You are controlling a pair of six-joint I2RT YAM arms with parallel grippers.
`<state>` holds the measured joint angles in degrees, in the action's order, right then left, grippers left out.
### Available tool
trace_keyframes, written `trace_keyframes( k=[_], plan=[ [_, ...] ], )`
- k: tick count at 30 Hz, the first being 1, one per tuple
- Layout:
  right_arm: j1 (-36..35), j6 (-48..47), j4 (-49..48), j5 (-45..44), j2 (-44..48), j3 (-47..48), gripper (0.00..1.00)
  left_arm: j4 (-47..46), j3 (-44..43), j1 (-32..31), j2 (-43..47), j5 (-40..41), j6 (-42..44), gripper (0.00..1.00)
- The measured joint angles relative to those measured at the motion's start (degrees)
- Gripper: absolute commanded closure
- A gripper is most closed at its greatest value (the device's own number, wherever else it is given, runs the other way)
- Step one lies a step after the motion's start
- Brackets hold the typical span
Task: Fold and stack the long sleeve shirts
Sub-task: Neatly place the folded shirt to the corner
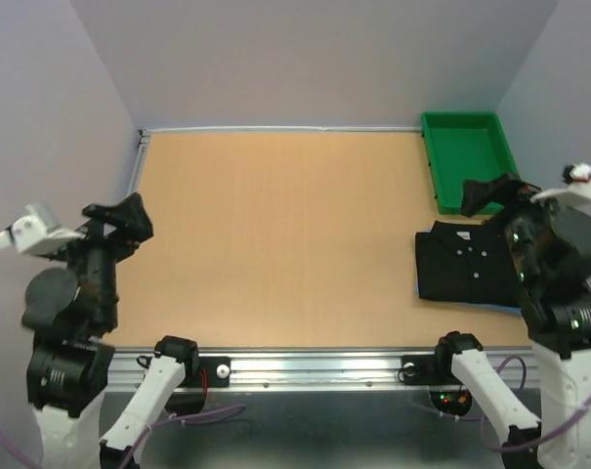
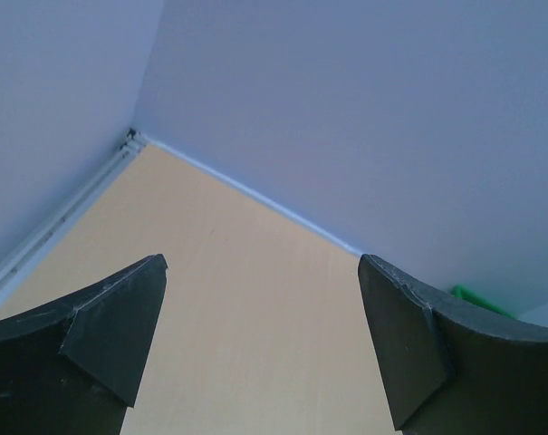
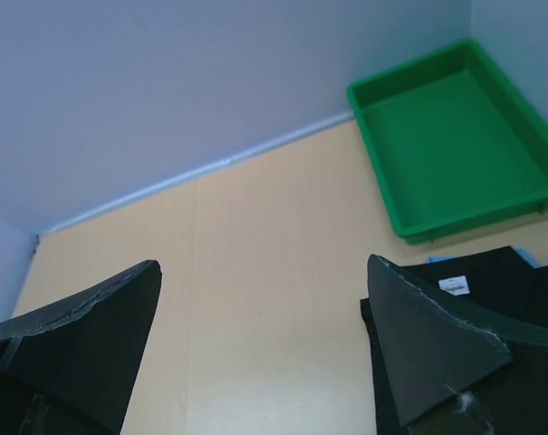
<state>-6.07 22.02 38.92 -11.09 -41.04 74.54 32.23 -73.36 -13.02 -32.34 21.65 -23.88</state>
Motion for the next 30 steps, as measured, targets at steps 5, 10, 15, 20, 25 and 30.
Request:
trace_keyframes(
  k=[5, 10, 15, 20, 25, 30],
  plan=[
    [0.0, -2.47, 1.79, -5.44, 13.07, 0.02, 0.0, 3.63, -3.19, 0.0, 10.27, 3.8, 1.42, 0.01],
    [0.0, -4.83, 2.75, -8.04, 23.91, -0.15, 0.0, 9.7, -4.42, 0.0, 16.22, 4.68, 2.6, 0.01],
    [0.0, -7.13, 3.43, -9.46, 33.99, -2.38, 0.0, 17.4, -4.83, 0.0, 20.26, 2.19, 2.45, 0.01],
    [0.0, -7.06, 5.46, -9.2, 36.22, -5.31, 0.0, 23.19, -4.04, 0.0, 23.71, -1.36, 2.21, 0.01],
    [0.0, -6.34, 8.94, -7.23, 36.13, -10.54, 0.0, 27.15, -0.87, -0.02, 24.68, -4.31, 2.21, 0.01],
    [0.0, -6.05, 10.12, -4.66, 34.75, -11.72, 0.0, 27.61, 2.49, -0.04, 24.68, -6.21, 1.6, 0.01]
  ],
)
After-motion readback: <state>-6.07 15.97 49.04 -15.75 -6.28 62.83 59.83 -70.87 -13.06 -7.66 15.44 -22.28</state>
